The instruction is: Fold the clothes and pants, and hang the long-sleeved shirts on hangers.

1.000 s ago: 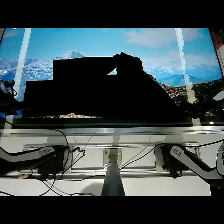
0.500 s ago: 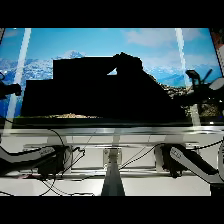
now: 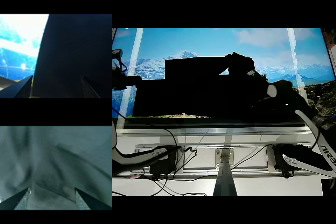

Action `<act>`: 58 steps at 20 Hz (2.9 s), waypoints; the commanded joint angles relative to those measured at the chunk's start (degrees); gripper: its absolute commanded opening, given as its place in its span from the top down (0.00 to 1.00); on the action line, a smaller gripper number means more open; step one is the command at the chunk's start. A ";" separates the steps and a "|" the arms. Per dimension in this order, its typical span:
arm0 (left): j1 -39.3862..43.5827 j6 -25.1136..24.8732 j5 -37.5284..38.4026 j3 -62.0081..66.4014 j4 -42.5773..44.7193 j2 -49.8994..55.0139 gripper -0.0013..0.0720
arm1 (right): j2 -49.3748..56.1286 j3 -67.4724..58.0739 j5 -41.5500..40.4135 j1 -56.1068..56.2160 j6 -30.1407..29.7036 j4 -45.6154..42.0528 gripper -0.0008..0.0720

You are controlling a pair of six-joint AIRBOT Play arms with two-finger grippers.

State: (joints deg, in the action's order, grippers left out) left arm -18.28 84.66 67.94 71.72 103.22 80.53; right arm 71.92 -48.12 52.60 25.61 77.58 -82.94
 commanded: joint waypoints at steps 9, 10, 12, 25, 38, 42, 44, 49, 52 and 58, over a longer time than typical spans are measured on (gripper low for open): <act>1.11 0.02 0.04 0.09 0.02 -0.02 0.03 | 6.05 -0.90 3.50 6.88 16.35 -16.39 0.55; 1.11 0.04 0.02 0.09 0.02 -0.02 0.03 | 6.05 -2.14 5.09 6.88 16.35 -17.51 0.73; 1.11 0.98 -0.50 0.09 0.02 -0.02 0.03 | 6.05 -6.03 8.26 6.88 16.24 -19.63 0.91; 1.05 9.49 -8.61 0.44 -22.53 7.80 0.03 | 5.51 -21.57 11.93 -17.11 10.14 -17.49 0.97; 1.77 8.07 -12.57 15.82 -34.34 25.14 0.03 | 11.78 -22.16 -8.41 -54.36 -8.22 22.43 0.96; 2.36 7.41 -14.27 18.23 -34.93 28.41 0.04 | 14.40 -22.16 -10.71 -52.70 -8.24 23.04 0.96; 3.02 5.55 -14.88 18.38 -34.97 29.07 0.04 | 15.23 -22.16 -10.67 -52.33 -8.24 22.88 0.96; 6.38 1.86 -11.52 18.38 -37.44 29.51 0.25 | 15.39 -22.16 -10.93 -52.28 -8.24 22.82 0.96; 8.11 1.88 -8.85 18.38 -37.31 29.79 0.32 | 15.39 -22.16 -11.45 -52.28 -8.24 22.82 0.96; 8.00 1.27 -8.07 19.08 -37.31 30.21 0.97 | 15.39 -22.16 -12.31 -52.28 -8.24 22.77 0.96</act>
State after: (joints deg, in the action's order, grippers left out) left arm -10.15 86.74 59.59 90.26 65.78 110.65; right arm 87.31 -70.24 40.97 -26.70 69.32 -60.14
